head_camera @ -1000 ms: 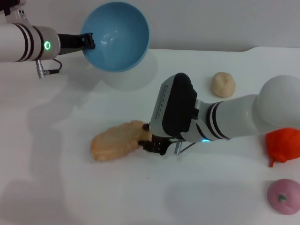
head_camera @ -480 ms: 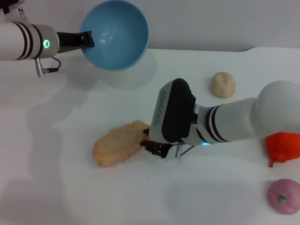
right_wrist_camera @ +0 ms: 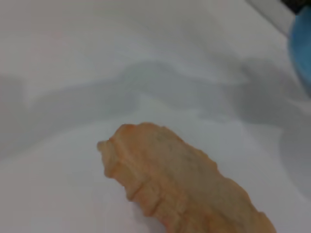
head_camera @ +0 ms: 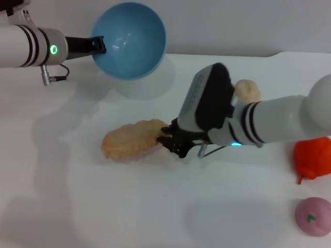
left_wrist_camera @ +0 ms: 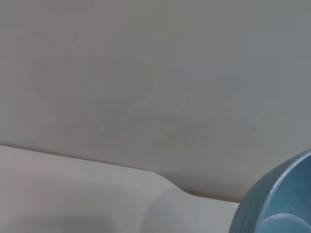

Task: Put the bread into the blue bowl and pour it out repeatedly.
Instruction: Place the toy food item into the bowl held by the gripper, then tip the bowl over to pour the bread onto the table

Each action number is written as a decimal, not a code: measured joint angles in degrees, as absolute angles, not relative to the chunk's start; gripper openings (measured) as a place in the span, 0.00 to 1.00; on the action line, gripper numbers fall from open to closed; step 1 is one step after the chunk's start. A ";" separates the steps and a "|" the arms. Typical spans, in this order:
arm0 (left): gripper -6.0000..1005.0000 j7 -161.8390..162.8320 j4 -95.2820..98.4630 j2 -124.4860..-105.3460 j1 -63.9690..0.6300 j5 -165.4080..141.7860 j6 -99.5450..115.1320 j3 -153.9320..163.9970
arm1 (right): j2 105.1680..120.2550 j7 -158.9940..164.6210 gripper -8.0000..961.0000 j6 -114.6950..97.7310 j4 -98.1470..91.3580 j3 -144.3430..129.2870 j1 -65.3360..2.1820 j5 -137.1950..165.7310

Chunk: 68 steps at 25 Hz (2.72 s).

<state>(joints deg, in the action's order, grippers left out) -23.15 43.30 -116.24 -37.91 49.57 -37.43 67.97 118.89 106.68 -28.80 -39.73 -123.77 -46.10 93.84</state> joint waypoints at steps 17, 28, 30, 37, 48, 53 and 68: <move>0.01 -29.33 41.81 -117.16 -38.96 48.85 -38.97 68.77 | 119.59 94.69 0.12 -61.86 -56.62 -86.97 -27.44 97.85; 0.01 -27.77 37.44 -117.97 -45.28 44.16 -51.46 70.85 | 119.16 86.47 0.11 -65.03 -56.28 -81.93 -27.78 89.15; 0.01 -26.49 37.68 -118.07 -46.32 44.19 -54.81 71.96 | 119.11 86.44 0.11 -64.11 -55.77 -81.89 -27.88 89.09; 0.01 -24.51 38.68 -118.03 -48.21 44.20 -58.70 74.35 | 118.82 88.43 0.11 -61.84 -53.45 -81.06 -27.19 89.06; 0.01 -24.20 41.70 -118.04 -48.62 44.20 -60.95 74.45 | 118.65 90.46 0.24 -62.68 -51.23 -78.35 -25.82 89.39; 0.01 -24.28 41.77 -118.05 -48.69 44.20 -61.26 74.45 | 118.64 90.69 0.33 -63.77 -51.26 -78.25 -25.82 89.40; 0.01 -23.24 42.85 -118.66 -50.22 44.34 -54.35 84.04 | 118.84 76.25 0.35 -75.75 -46.52 -62.37 -14.94 59.18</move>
